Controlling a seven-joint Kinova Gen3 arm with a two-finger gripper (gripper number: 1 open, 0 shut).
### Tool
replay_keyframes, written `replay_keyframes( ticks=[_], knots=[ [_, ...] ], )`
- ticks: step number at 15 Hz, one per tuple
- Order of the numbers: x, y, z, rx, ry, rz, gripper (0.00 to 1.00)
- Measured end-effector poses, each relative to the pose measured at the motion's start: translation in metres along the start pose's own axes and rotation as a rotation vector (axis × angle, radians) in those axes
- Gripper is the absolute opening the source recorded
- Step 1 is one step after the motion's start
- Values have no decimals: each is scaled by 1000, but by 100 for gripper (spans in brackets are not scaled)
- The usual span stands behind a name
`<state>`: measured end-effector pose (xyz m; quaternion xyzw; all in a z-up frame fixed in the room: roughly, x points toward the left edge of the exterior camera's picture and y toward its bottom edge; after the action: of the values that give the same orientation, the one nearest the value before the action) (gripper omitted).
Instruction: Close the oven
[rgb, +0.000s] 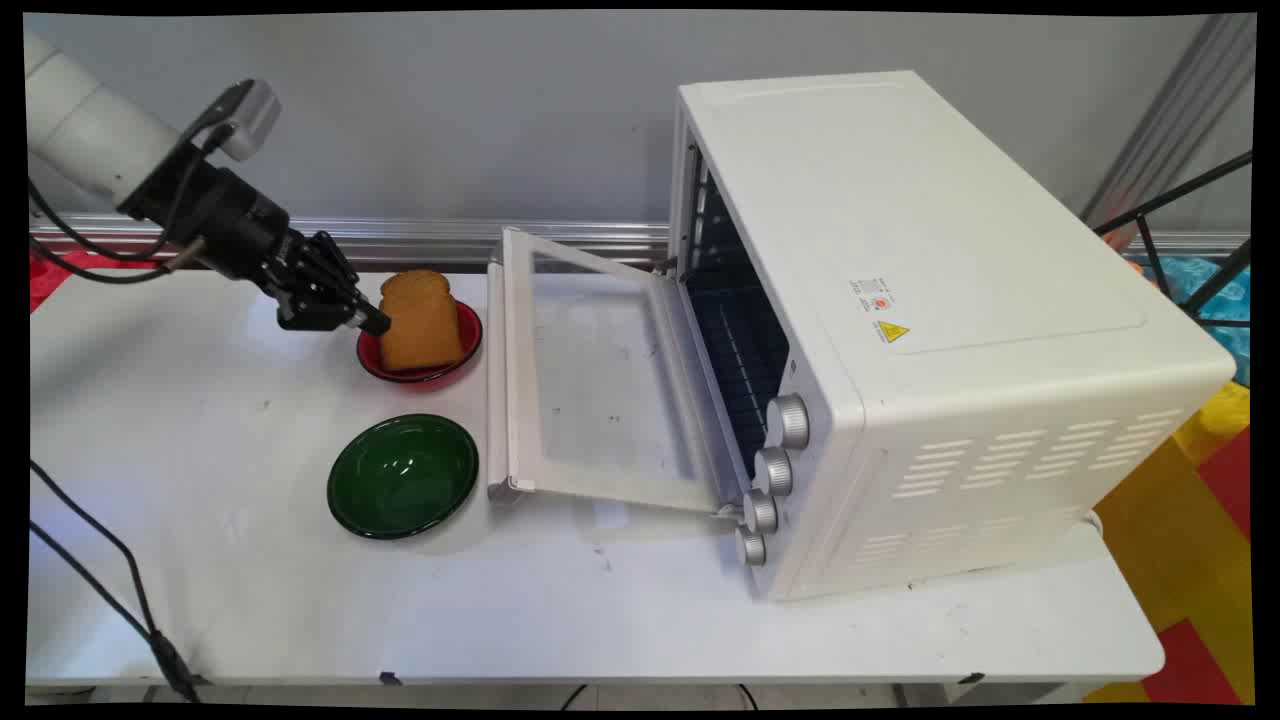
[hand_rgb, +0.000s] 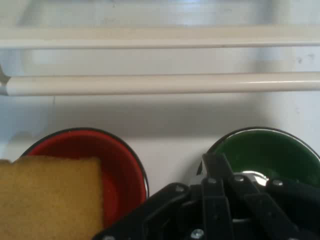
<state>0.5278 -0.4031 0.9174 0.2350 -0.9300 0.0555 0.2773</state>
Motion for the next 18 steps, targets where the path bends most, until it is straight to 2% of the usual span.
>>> replay_keyframes(
  ticks=[18],
  knots=[
    [-24, -25, 132, -24, 103, 33, 0]
  ],
)
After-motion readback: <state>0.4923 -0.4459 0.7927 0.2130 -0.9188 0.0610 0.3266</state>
